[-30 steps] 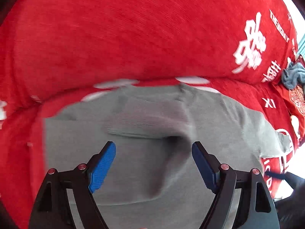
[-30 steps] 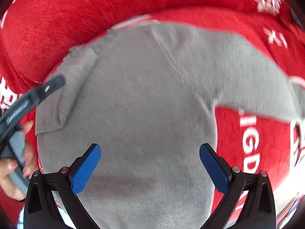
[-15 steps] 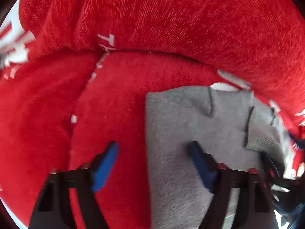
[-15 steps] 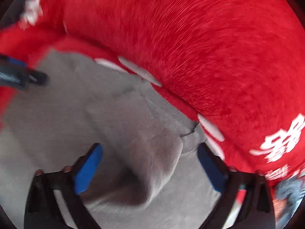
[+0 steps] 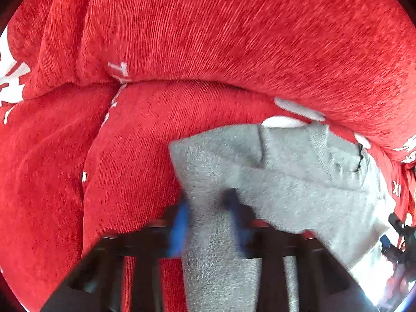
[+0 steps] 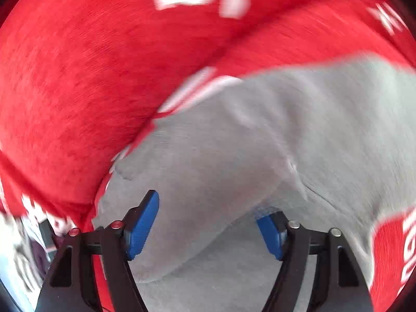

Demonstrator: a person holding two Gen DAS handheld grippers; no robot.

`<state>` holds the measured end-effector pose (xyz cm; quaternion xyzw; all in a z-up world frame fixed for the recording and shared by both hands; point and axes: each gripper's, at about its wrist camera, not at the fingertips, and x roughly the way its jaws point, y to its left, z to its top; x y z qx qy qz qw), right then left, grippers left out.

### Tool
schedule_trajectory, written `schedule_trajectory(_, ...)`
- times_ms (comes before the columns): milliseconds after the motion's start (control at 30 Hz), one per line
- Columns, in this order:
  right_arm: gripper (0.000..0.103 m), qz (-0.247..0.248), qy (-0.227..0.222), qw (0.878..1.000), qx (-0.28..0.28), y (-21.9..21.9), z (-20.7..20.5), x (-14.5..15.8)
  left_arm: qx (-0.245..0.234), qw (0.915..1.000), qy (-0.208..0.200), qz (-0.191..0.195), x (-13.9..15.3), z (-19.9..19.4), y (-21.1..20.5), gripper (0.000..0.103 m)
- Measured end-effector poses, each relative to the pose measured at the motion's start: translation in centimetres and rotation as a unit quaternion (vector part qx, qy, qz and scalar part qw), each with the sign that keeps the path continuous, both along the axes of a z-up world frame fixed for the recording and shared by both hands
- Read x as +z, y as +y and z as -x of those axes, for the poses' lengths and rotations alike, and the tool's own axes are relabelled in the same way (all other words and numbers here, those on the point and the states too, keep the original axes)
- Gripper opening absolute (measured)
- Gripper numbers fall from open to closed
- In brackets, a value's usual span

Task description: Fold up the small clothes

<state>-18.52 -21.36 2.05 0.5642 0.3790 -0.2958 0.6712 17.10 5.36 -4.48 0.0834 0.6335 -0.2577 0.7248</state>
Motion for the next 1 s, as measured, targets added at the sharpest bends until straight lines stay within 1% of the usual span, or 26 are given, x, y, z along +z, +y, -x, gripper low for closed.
schedule_trajectory(100,0.077,-0.009,0.008,1.000,-0.010,-0.1,0.1,0.5,0.001,0.9999,-0.014,0.006,1.1,0.0,0.1,0.017)
schedule_trajectory(133,0.074,-0.013,0.013,1.000,-0.015,-0.3,-0.1,0.5,0.002,0.9998,-0.018,0.012,1.6,-0.6,0.2,0.016)
schedule_trajectory(167,0.048,-0.016,0.025,0.999,-0.013,-0.6,-0.5,0.6,0.004,0.9997,-0.021,0.016,2.1,-1.0,0.3,0.015)
schedule_trajectory(200,0.007,-0.015,0.030,0.999,-0.007,-0.6,-2.1,0.2,0.006,0.9995,-0.024,0.018,2.3,-1.2,0.7,0.011)
schedule_trajectory(233,0.008,-0.008,0.030,1.000,0.001,-0.6,-2.2,0.4,0.009,0.9995,-0.024,0.018,2.5,-1.4,1.1,0.009)
schedule_trajectory(267,0.008,0.004,0.012,1.000,0.013,-0.4,-2.1,1.0,0.012,0.9994,-0.020,0.024,2.5,-1.8,1.5,0.009)
schedule_trajectory(300,0.008,0.012,-0.004,1.000,0.023,-0.9,-2.2,0.6,0.018,0.9992,-0.014,0.033,2.4,-2.3,2.0,0.009)
schedule_trajectory(333,0.008,0.018,-0.017,0.999,0.031,-0.8,-3.1,1.2,0.018,0.9993,-0.013,0.031,2.3,-2.6,2.2,0.009)
schedule_trajectory(367,0.008,0.021,-0.016,0.999,0.036,-0.8,-3.3,1.6,0.016,0.9994,-0.014,0.028,2.1,-2.7,2.3,0.009)
schedule_trajectory(400,0.008,0.023,-0.006,0.999,0.035,-0.8,-3.0,1.3,0.012,0.9995,-0.018,0.025,2.0,-2.7,2.4,0.009)
schedule_trajectory(467,0.008,0.020,0.041,0.999,0.020,-0.9,-1.5,0.2,0.010,0.9995,-0.020,0.022,1.9,-2.5,2.3,0.009)
schedule_trajectory(500,0.008,0.012,0.061,0.998,0.011,-0.9,-0.5,-0.3,0.011,0.9994,-0.021,0.024,1.3,-2.9,2.9,0.009)
schedule_trajectory(533,0.008,0.002,0.066,0.998,-0.005,-0.8,1.1,-0.7,0.013,0.9993,-0.026,0.023,1.3,-2.8,3.3,0.009)
schedule_trajectory(567,0.008,0.003,0.055,0.998,-0.018,-0.7,2.0,-0.8,0.015,0.9992,-0.029,0.023,1.2,-2.8,3.8,0.009)
schedule_trajectory(600,0.010,0.008,0.064,0.998,-0.026,-0.6,2.7,-0.4,0.019,0.9991,-0.032,0.022,1.5,-2.8,4.2,0.010)
schedule_trajectory(667,0.016,0.017,0.087,0.995,-0.038,-0.1,3.9,0.4,0.023,0.9991,-0.031,0.017,1.7,-2.9,5.2,0.010)
schedule_trajectory(733,0.019,0.005,0.091,0.995,-0.049,0.5,4.8,1.4,0.023,0.9991,-0.035,0.002,2.1,-2.8,5.9,0.010)
schedule_trajectory(800,0.021,-0.029,0.059,0.997,-0.043,1.6,4.3,1.4,0.020,0.9989,-0.041,-0.008,2.4,-2.2,6.2,0.010)
schedule_trajectory(867,0.021,-0.067,0.019,0.997,-0.012,3.8,2.9,1.5,0.015,0.9986,-0.047,-0.018,3.0,-1.6,6.9,0.010)
schedule_trajectory(900,0.028,-0.085,0.002,0.996,0.006,4.8,1.7,1.5,0.012,0.9983,-0.051,-0.025,3.1,-1.4,7.0,0.010)
schedule_trajectory(933,0.039,-0.103,-0.013,0.994,0.026,6.4,0.1,1.2,0.009,0.9978,-0.056,-0.034,3.3,-1.1,7.4,0.010)
schedule_trajectory(1000,0.046,-0.145,-0.045,0.986,0.065,9.8,-2.6,0.6,0.007,0.9974,-0.060,-0.039,3.5,-0.5,8.2,0.010)
